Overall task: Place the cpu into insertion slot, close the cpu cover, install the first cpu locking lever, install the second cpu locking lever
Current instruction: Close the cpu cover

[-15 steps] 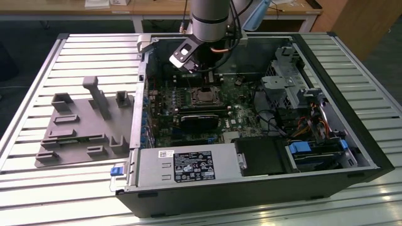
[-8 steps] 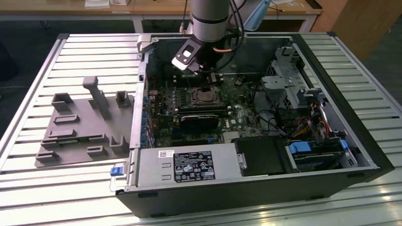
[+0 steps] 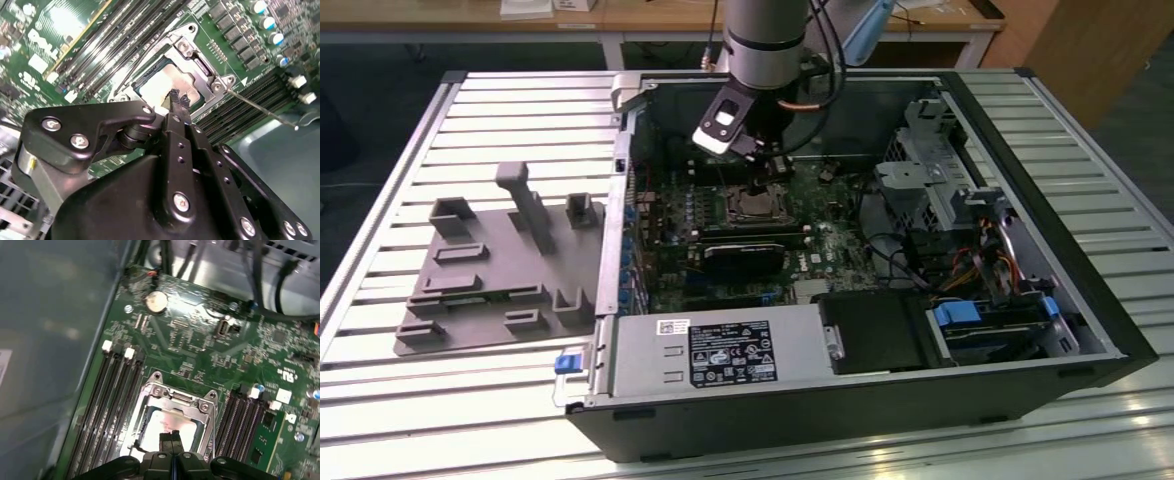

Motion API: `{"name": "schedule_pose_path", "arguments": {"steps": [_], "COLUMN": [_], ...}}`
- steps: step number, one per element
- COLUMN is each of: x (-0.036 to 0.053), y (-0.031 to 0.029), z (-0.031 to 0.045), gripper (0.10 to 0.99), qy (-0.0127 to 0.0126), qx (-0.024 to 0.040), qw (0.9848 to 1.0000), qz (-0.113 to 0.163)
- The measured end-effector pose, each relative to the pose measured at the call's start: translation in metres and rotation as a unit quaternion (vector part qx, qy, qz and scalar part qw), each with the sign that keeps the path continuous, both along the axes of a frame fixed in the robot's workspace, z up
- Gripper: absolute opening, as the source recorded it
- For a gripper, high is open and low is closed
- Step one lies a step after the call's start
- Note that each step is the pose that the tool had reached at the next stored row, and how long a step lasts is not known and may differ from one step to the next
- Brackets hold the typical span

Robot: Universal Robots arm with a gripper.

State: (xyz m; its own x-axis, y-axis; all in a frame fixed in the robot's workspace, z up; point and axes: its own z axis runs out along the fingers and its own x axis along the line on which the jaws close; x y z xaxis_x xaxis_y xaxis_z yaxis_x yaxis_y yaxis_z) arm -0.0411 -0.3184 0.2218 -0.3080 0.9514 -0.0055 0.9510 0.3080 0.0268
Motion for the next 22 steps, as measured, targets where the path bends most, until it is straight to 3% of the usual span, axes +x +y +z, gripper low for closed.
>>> {"name": "schedule_pose_path", "arguments": {"steps": [6, 11, 17, 22], "x": [0.0, 0.0, 0.0, 0.0], "y": [0.0, 0.0, 0.0, 0.0], "z": [0.0, 0.0, 0.0, 0.0], "gripper": [0.102, 0.102, 0.102, 0.102], "qy": [0.0, 0.0, 0.0, 0.0], "qx": [0.0, 0.0, 0.0, 0.0], "qw": [0.9985, 0.9949, 0.988, 0.9799], "qz": [0.055, 0.1, 0.155, 0.2]}}
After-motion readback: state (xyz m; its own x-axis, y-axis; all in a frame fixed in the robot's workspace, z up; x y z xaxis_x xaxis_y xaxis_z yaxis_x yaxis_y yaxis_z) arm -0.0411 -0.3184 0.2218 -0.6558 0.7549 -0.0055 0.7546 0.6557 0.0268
